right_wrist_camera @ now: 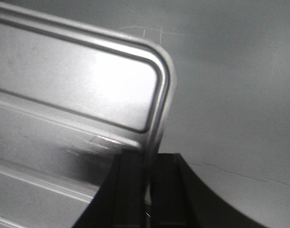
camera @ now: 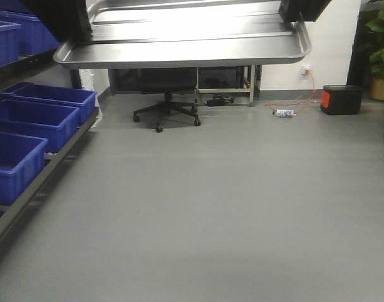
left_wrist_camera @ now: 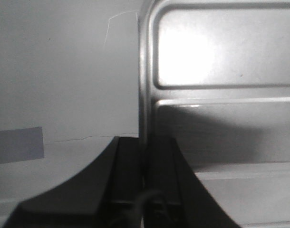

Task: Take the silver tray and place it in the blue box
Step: 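Hold the tray raised in both grippers while the base drives to the blue bin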

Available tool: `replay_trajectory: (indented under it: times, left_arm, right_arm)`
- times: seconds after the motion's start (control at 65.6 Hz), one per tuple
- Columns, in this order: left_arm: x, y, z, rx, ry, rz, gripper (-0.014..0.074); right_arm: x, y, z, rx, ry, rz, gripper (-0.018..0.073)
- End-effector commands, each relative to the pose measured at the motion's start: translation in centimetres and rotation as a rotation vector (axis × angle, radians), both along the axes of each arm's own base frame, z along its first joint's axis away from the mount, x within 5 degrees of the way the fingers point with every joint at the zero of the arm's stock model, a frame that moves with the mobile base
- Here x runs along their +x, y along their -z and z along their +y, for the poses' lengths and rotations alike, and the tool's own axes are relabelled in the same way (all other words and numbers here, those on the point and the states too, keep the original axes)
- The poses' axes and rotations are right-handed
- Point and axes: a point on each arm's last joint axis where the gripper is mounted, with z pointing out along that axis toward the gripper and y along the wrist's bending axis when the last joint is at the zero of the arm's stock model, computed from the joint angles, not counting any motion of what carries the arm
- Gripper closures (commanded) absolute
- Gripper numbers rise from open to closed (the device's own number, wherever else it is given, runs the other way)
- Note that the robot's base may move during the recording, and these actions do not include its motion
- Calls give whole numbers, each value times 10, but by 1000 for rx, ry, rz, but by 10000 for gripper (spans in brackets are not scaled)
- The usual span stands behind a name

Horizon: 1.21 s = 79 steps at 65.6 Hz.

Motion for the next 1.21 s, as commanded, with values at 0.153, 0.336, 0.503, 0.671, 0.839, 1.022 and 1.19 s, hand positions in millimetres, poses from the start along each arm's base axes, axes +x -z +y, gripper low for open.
replay_trajectory:
  times: [0.153, 0.336, 0.503, 0.671, 0.839, 1.022, 1.19]
  left_arm:
    - [-8, -28, 2, -44, 28, -105, 701]
    - [-8, -28, 2, -44, 28, -105, 701]
    - [-8, -28, 2, -44, 28, -105, 701]
    - [-8, -28, 2, -46, 28, -103, 701]
    - [-9, -28, 2, -49, 29, -101, 701]
    - [-9, -28, 1, -51, 29, -100, 701]
    - [-9, -28, 1, -51, 29, -100, 701]
  right_arm:
    - [-5, -27, -4, 30, -27, -134, 501]
    - [-5, -27, -4, 30, -27, -134, 501]
    - [-5, -27, -4, 29, -27, -133, 501]
    - [-5, -27, -4, 29, -27, -133, 501]
    - [-5, -27, -4, 29, -26, -132, 501]
    - [-5, -27, -4, 29, -26, -132, 501]
    - [-5, -27, -4, 29, -27, -133, 501]
